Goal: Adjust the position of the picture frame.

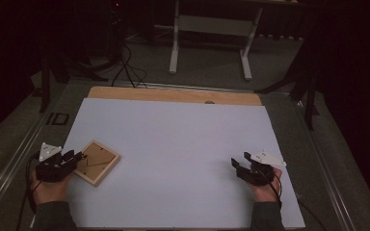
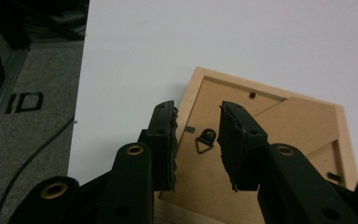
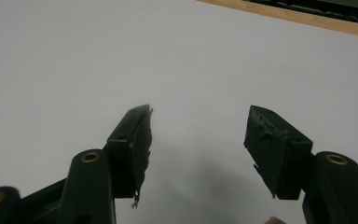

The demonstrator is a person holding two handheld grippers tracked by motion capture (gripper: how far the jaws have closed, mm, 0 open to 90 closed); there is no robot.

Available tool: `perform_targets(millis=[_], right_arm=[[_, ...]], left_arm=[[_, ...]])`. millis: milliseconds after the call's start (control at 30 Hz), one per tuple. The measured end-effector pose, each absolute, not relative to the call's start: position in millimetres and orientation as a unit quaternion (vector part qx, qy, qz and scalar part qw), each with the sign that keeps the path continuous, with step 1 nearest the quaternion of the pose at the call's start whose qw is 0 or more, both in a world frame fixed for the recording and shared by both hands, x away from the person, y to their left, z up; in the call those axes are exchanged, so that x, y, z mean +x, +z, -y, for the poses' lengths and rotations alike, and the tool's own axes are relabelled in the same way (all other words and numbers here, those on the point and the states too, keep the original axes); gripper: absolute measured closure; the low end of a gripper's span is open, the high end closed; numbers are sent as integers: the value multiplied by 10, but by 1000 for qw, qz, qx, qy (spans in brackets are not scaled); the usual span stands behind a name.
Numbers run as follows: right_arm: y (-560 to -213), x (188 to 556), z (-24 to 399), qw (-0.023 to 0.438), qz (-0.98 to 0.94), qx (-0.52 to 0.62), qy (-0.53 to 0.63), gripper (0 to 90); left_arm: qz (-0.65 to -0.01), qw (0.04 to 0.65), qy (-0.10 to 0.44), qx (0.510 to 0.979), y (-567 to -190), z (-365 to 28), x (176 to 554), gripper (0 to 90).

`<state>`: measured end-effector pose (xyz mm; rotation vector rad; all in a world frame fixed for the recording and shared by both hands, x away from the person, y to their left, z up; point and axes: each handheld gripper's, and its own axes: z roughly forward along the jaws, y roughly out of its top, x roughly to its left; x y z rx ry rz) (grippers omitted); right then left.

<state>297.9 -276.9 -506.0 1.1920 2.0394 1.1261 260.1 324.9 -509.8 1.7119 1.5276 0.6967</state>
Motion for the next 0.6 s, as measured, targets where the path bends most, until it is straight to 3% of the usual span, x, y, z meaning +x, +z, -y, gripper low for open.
perform_targets(millis=[600], right_arm=[[-5059, 2979, 2772, 259, -753, 440, 415, 402]], left_arm=[[-620, 342, 253, 659, -5192, -3331, 2639, 692]])
